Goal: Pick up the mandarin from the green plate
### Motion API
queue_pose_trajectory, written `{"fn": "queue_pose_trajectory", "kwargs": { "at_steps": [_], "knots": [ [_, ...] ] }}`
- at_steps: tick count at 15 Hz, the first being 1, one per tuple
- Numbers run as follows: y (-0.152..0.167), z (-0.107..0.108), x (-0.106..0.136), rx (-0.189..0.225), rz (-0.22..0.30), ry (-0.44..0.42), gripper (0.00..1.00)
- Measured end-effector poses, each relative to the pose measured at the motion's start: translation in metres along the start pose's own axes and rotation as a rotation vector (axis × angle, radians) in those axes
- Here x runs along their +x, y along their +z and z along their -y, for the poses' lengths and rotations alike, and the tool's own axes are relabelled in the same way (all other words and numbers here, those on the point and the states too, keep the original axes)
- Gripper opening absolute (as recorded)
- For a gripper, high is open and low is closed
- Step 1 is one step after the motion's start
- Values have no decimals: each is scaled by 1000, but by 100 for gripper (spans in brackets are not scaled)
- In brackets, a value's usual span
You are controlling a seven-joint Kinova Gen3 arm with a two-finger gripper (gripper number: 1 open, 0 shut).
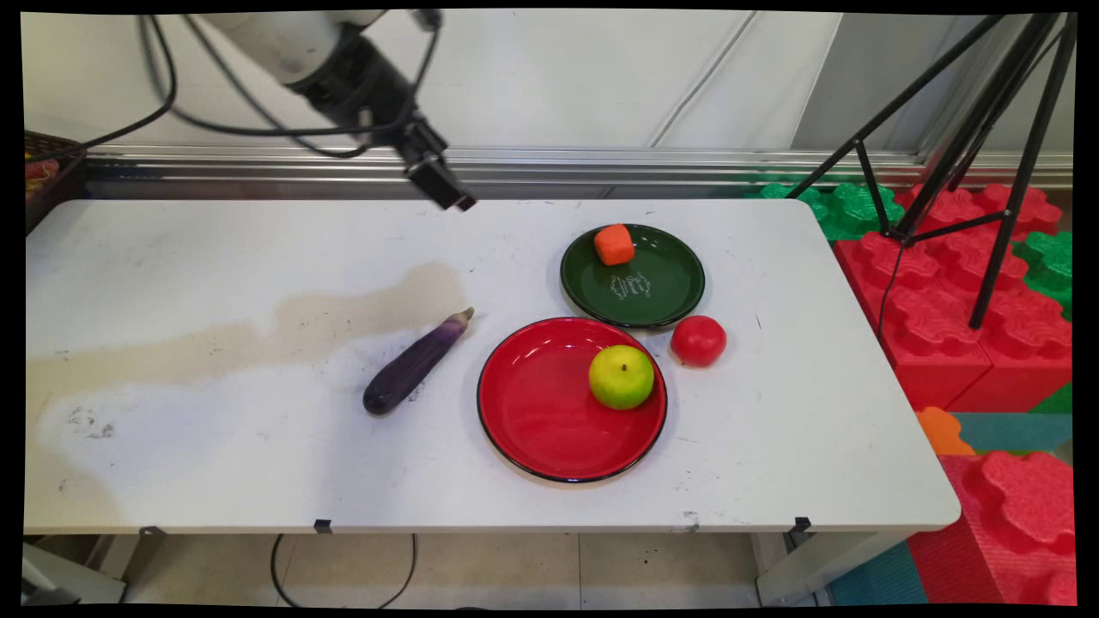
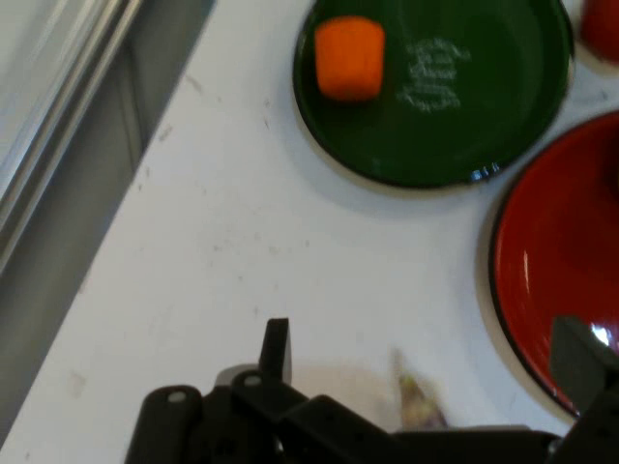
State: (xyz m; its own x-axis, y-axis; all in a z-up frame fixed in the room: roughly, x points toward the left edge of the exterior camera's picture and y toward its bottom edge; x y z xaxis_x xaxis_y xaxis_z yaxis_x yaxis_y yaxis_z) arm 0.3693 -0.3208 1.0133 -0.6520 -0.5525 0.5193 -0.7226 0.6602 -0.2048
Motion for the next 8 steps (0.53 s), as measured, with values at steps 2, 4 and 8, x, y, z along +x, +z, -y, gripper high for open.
{"fn": "queue_pose_trajectory", "kwargs": {
  "at_steps": [2,4,8],
  "knots": [
    [10,-3,16,14,-1,-10,100],
    [22,-7,33,30,-1,-18,100],
    [50,-14,65,61,2,-30,100]
  ]
}}
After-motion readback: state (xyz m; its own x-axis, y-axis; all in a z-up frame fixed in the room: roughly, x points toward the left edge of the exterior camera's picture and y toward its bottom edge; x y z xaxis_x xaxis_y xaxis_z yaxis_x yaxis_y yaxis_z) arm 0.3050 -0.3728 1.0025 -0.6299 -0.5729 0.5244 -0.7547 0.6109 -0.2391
